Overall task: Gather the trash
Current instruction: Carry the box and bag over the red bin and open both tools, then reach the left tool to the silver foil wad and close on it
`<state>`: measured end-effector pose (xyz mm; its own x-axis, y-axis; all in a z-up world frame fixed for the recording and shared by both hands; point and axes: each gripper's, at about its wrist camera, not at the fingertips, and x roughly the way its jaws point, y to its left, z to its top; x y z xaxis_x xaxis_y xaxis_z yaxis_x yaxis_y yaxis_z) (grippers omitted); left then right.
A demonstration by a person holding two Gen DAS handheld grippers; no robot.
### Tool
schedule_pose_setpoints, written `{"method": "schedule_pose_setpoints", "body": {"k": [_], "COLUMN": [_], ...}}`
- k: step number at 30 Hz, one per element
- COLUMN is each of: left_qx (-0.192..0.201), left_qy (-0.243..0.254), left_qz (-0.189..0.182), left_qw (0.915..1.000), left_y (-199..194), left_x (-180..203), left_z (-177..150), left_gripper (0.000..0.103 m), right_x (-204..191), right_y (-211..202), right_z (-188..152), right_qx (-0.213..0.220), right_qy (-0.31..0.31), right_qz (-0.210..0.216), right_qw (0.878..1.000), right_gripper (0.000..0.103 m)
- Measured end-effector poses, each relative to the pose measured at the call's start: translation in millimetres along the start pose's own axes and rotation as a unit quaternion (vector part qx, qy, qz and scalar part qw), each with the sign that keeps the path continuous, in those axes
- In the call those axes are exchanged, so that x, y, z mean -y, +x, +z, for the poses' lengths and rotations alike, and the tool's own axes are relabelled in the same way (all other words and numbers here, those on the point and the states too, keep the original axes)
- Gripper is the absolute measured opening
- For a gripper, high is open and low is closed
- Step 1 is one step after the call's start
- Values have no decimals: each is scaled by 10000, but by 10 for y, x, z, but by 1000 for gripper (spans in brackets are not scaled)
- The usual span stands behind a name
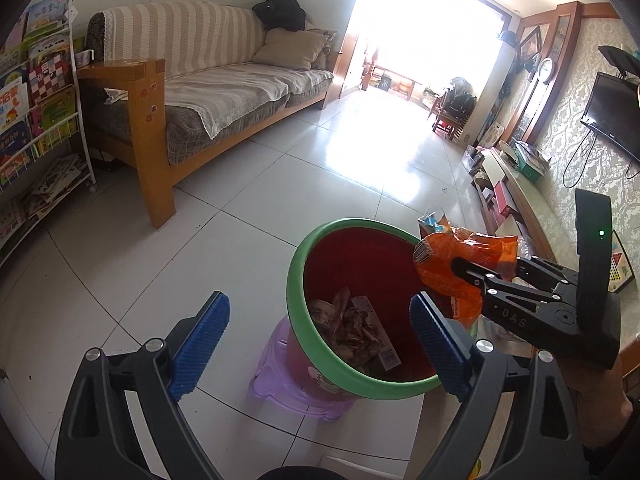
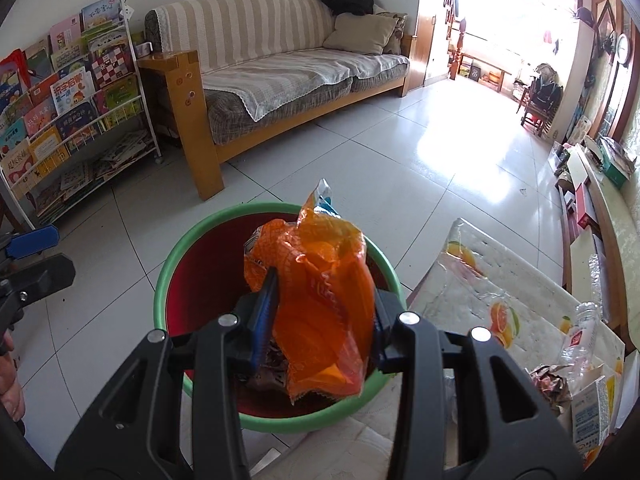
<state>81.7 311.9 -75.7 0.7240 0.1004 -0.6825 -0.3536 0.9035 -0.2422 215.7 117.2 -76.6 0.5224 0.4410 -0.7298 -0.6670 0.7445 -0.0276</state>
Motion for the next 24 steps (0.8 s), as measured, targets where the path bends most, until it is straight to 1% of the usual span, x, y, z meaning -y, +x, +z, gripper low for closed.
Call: {"method": "schedule_pose_setpoints", "body": {"k": [2,3,4,5,6,7,10,13,17,18,22,24], "left_qx": [16,24,31,35,41,44,47,63,38,40,-36,-83], "left_qy": [-39,-43,-49,-57,-62,-71,-83,-60,67,105,313,441], "left_qz": [-3,1,7,11,17,25,35,22,-64,-107,-313,-415], "left_qw": [10000,10000,10000,10000,10000,10000,9999,10000,9999,9999,9990,9981], "left_y": [-28,-31,-38,-41,-46,-48,-51,-41,-16,-14,43,68], "left_x": [-24,-34,-43,-50,-55,-68,-56,3,186,250,546,710], "left_z": [-14,-2,-4,-1,-4,-5,-10,-18,-30,-37,-97,-135], "left_gripper": [88,88,88,88,88,88,88,91,92,95,95,95], "right_x": [-50,-82,-110,-123,-141,-182,-213,-202,-114,-80,132,277], "right_y": [34,53,66,39,-15,-38,-136,-250,-480,-534,-807,-957], "right_z": [-12,-18,-16,-18,-29,-8,5,-1,-61,-86,-251,-386], "right_qx": [-59,-124,-188,-151,-61,-5,14,-14,71,89,211,263], "right_qy": [-64,-106,-126,-123,-140,-174,-209,-204,-201,-180,-54,100], "right_qz": [-31,-13,9,-2,-39,-65,-65,-90,-178,-199,-398,-487], "right_qw": [10000,9999,9997,9998,9999,9998,9998,9998,9996,9996,9990,9984], "right_gripper": [39,45,59,67,81,90,97,98,98,98,98,98]}}
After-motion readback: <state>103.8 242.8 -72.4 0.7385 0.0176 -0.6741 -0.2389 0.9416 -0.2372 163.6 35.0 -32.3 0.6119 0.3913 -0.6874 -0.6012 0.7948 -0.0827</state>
